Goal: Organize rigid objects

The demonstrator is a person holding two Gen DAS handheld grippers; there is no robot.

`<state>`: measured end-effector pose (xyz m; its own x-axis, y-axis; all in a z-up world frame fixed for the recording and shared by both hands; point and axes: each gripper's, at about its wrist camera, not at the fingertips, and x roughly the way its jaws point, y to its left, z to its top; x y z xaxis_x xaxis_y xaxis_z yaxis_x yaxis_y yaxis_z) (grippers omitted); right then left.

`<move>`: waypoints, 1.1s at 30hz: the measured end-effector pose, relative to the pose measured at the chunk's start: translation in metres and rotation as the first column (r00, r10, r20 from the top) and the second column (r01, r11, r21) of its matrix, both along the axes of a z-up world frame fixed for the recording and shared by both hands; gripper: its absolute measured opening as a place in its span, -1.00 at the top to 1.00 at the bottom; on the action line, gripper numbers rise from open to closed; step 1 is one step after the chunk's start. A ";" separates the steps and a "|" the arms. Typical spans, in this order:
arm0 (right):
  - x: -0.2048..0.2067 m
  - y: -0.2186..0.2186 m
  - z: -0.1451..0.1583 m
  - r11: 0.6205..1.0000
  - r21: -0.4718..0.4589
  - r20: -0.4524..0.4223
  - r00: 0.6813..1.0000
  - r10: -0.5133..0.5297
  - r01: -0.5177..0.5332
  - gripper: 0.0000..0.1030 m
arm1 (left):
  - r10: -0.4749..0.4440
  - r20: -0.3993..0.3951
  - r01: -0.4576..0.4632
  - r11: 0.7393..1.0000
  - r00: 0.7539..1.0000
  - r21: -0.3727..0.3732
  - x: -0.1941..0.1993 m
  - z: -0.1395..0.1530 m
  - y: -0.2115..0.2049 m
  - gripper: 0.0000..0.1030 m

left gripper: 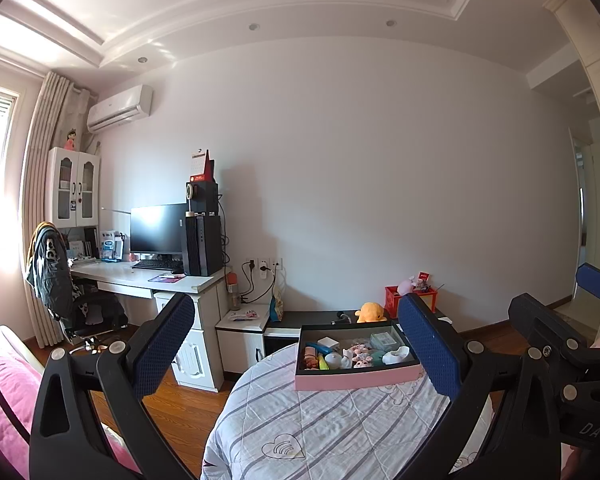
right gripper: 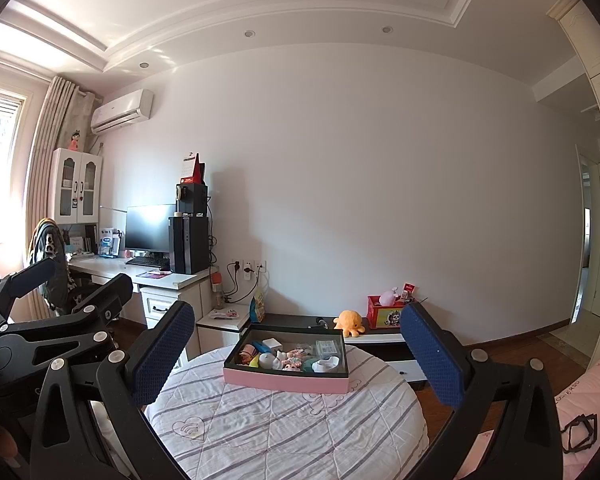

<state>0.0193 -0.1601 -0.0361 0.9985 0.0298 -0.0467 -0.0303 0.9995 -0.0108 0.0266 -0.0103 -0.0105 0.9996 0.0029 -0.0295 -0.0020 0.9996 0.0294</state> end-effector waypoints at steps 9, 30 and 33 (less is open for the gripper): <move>0.000 0.001 0.000 1.000 0.000 0.001 1.000 0.000 0.000 -1.00 | 0.001 0.001 -0.001 1.000 1.000 0.000 -0.001 0.000 0.001 -1.00; 0.000 0.000 0.000 1.000 0.000 -0.001 1.000 0.000 0.000 -1.00 | 0.002 0.002 -0.002 1.000 1.000 0.002 -0.002 0.000 0.002 -1.00; 0.000 0.001 0.000 1.000 0.000 0.000 1.000 0.000 0.000 -1.00 | 0.002 0.002 -0.002 1.000 1.000 0.001 -0.002 0.000 0.002 -1.00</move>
<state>0.0191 -0.1596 -0.0363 0.9985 0.0296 -0.0465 -0.0301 0.9995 -0.0110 0.0246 -0.0080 -0.0109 0.9996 0.0049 -0.0277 -0.0040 0.9995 0.0307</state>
